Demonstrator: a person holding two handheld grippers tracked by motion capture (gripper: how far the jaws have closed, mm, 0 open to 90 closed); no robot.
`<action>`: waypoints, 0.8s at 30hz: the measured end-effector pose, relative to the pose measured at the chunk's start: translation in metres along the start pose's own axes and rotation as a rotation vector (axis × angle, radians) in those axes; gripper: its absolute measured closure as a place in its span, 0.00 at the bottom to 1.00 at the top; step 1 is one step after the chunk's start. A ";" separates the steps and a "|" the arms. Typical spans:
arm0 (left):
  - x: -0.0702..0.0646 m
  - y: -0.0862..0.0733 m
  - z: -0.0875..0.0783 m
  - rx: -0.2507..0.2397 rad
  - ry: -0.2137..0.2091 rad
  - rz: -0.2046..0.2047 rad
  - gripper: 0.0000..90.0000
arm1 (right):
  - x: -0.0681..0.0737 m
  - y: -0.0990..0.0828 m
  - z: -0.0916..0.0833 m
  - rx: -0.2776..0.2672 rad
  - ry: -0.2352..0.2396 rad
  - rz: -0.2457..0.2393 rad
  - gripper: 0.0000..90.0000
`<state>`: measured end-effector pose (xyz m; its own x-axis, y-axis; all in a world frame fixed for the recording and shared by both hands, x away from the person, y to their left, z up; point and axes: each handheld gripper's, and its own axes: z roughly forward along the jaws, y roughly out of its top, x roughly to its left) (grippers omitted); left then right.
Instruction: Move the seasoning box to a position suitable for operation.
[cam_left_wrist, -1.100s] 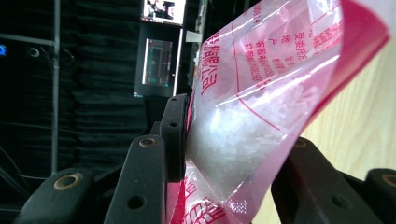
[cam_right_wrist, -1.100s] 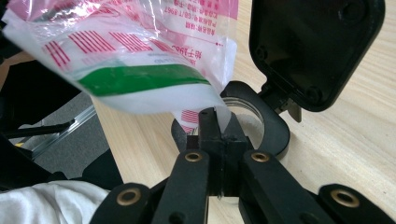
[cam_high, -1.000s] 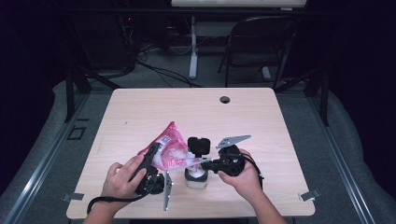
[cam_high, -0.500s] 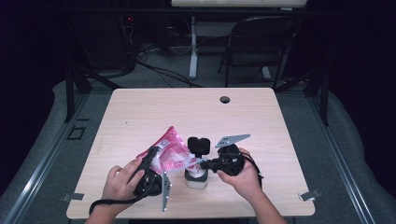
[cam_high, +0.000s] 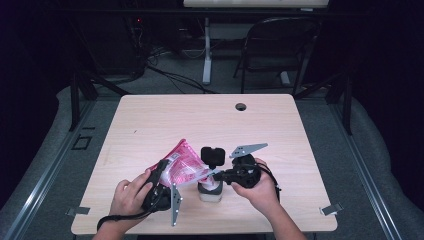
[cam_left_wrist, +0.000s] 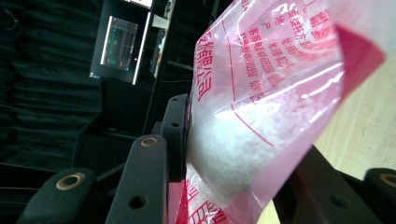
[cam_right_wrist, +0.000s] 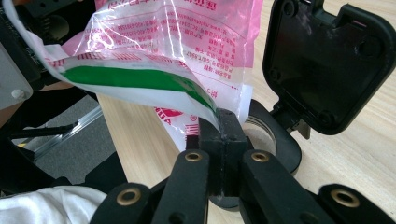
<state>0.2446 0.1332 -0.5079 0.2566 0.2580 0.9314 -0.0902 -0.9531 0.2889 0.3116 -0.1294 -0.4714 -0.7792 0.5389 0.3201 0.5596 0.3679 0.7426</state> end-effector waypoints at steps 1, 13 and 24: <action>0.000 0.000 0.000 0.002 -0.005 -0.003 0.74 | 0.000 0.000 0.000 -0.002 0.002 0.001 1.00; -0.003 -0.003 0.004 0.000 -0.037 -0.033 0.74 | -0.001 0.000 -0.001 -0.008 0.001 0.005 1.00; -0.008 -0.005 0.007 0.000 -0.062 -0.052 0.74 | -0.003 0.000 -0.003 -0.028 0.001 0.015 1.00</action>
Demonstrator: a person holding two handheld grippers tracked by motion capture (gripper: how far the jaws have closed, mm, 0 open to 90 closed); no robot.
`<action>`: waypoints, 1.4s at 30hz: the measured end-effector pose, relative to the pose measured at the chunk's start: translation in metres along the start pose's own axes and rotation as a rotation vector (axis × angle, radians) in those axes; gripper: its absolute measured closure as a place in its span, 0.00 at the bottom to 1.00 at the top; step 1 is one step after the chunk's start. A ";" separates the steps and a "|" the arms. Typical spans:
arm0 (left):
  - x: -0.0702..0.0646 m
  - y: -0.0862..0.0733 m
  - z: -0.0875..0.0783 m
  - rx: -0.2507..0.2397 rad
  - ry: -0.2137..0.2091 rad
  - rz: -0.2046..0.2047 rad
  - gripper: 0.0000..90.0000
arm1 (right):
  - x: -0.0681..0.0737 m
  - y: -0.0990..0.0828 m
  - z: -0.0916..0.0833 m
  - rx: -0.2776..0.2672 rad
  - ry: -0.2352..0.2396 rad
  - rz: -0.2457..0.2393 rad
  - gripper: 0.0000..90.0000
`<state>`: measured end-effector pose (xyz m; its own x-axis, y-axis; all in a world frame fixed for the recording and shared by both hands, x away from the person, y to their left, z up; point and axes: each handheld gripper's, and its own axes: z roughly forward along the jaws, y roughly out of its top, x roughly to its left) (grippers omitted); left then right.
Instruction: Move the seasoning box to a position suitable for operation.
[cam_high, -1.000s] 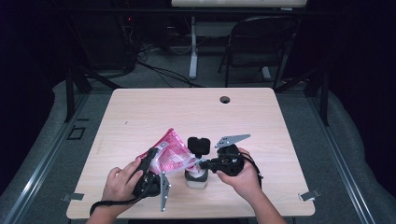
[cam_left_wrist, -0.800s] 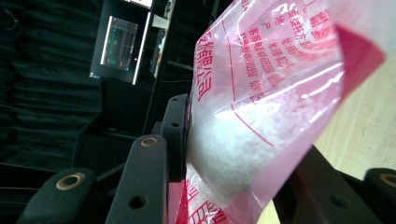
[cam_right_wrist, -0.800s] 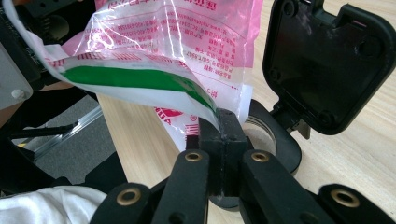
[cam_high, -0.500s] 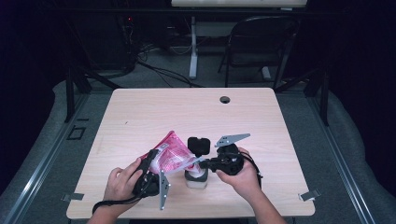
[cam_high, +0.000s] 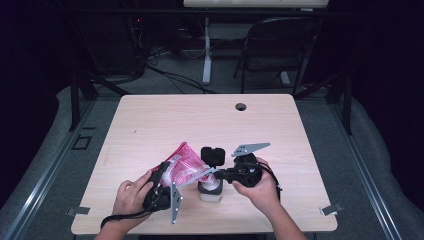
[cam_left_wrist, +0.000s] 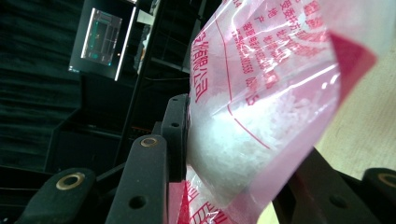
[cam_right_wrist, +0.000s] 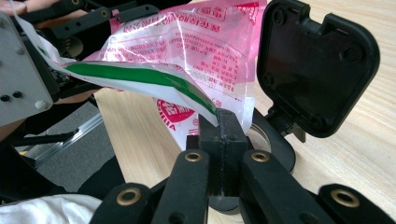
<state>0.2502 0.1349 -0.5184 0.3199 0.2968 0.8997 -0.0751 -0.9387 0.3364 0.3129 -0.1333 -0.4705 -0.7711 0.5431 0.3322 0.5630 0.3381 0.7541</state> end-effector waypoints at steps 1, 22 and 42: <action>0.000 0.000 0.000 0.001 -0.001 -0.004 0.74 | 0.000 0.000 0.000 -0.006 -0.002 0.004 1.00; -0.012 -0.009 0.007 -0.004 -0.096 -0.128 0.75 | 0.002 0.003 0.002 -0.007 -0.003 -0.016 1.00; -0.010 -0.017 0.008 0.002 -0.161 -0.236 0.75 | 0.003 0.006 0.005 -0.014 0.007 -0.024 1.00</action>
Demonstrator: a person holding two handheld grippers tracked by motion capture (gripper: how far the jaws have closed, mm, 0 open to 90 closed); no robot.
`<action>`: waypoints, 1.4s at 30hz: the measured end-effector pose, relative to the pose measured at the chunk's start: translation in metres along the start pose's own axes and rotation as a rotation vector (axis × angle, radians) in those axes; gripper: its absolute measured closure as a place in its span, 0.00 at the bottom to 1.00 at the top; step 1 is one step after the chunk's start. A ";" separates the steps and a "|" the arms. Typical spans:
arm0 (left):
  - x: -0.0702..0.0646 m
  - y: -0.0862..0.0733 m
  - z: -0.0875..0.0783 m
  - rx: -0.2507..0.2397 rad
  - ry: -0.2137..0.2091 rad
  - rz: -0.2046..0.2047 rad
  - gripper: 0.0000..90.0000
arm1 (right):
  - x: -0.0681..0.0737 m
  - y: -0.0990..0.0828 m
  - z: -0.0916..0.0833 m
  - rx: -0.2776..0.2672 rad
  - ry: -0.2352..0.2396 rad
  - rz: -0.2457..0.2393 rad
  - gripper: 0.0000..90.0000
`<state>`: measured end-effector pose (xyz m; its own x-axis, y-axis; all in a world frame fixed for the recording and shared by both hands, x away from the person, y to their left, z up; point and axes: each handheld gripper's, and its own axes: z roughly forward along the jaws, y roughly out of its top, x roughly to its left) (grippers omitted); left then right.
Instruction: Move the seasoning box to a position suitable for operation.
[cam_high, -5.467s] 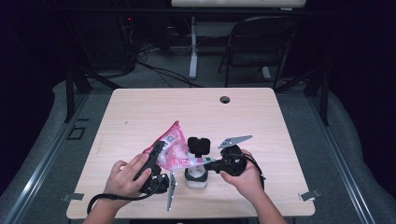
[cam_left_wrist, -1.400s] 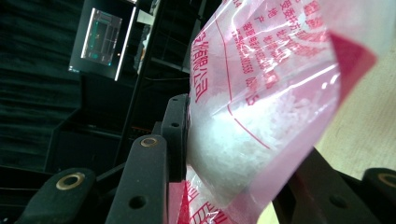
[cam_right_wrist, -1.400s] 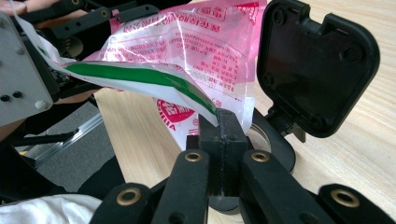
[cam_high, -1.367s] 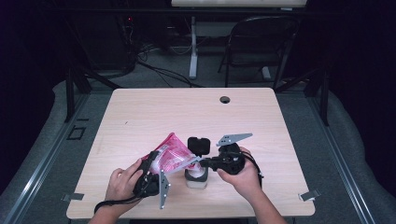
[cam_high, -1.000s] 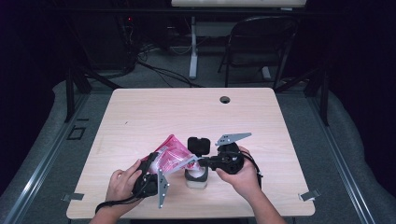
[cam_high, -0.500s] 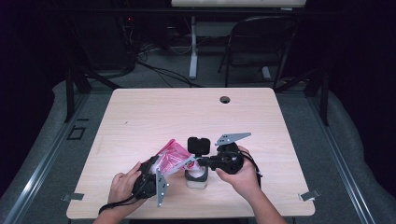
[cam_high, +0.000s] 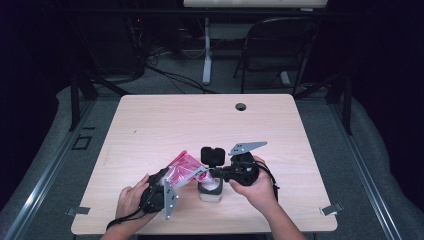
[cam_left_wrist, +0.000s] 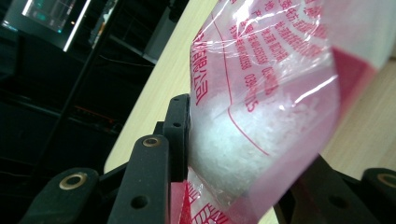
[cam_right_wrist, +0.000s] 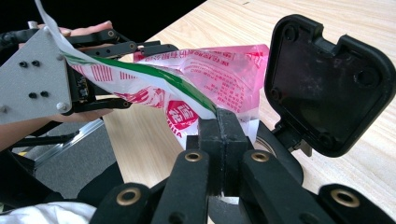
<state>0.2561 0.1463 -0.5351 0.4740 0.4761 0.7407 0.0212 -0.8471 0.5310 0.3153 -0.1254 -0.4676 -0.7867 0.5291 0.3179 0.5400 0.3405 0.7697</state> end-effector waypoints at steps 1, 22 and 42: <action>0.000 0.000 0.000 0.000 -0.003 -0.004 0.75 | 0.000 0.000 0.000 -0.006 0.001 0.005 1.00; 0.007 -0.011 0.008 0.004 -0.122 -0.149 0.76 | -0.003 0.001 0.000 -0.038 0.020 0.030 0.96; 0.012 -0.025 0.014 0.000 -0.227 -0.282 0.76 | -0.001 0.004 0.003 -0.065 0.032 0.034 0.76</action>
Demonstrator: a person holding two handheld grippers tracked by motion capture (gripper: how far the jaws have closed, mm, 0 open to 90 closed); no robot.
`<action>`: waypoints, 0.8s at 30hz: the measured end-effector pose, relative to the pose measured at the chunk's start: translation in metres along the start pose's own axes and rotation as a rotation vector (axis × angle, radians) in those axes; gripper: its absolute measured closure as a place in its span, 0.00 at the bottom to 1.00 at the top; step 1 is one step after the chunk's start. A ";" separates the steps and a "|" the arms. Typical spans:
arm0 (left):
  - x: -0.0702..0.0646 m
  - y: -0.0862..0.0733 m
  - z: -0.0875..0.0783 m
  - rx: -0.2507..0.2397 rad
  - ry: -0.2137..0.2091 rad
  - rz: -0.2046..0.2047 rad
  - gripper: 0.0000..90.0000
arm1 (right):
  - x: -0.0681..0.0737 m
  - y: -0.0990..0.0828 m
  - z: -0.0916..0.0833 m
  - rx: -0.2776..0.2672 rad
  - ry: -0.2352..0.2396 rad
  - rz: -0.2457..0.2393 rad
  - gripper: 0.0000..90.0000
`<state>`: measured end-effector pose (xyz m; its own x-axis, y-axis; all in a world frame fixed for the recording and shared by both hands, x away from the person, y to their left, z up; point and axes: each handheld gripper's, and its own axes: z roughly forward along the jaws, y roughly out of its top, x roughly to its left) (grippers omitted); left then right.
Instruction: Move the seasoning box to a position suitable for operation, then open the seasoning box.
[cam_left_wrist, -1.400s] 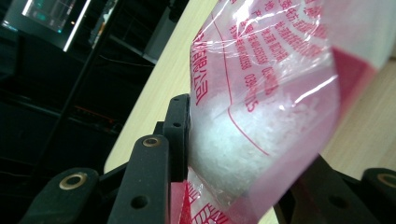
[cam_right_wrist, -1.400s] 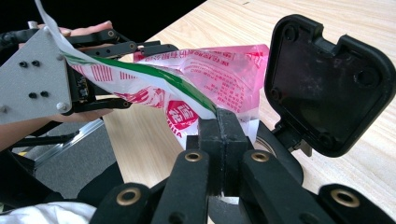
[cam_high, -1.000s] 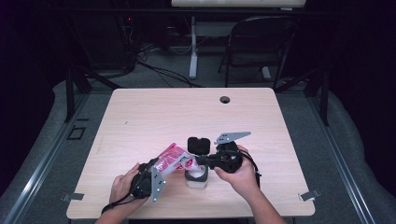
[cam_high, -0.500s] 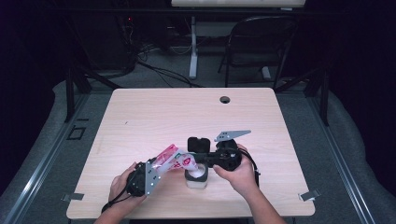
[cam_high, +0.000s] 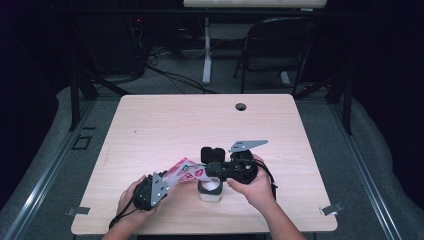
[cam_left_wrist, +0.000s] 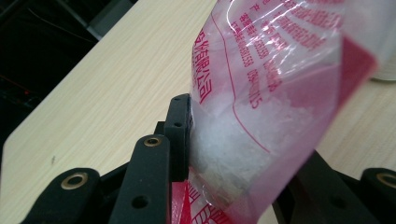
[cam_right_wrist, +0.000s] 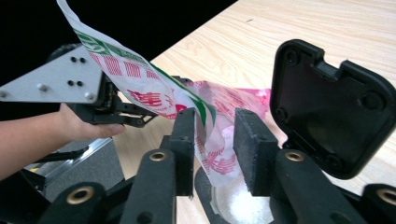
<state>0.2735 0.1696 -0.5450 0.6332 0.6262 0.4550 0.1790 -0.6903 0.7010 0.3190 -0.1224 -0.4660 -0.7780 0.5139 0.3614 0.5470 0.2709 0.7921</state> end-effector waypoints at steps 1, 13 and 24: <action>0.000 0.000 0.000 -0.002 -0.005 -0.007 0.76 | 0.000 0.000 0.000 -0.004 0.003 0.004 0.75; 0.006 -0.003 0.004 -0.018 -0.076 -0.084 0.76 | 0.003 0.002 -0.009 -0.055 -0.024 -0.002 0.61; 0.016 -0.006 0.004 -0.046 -0.113 -0.172 0.77 | 0.003 0.002 -0.012 -0.066 -0.031 0.001 0.60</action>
<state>0.2856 0.1821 -0.5446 0.6771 0.6870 0.2636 0.2587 -0.5576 0.7888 0.3140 -0.1300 -0.4577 -0.7669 0.5393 0.3479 0.5254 0.2163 0.8229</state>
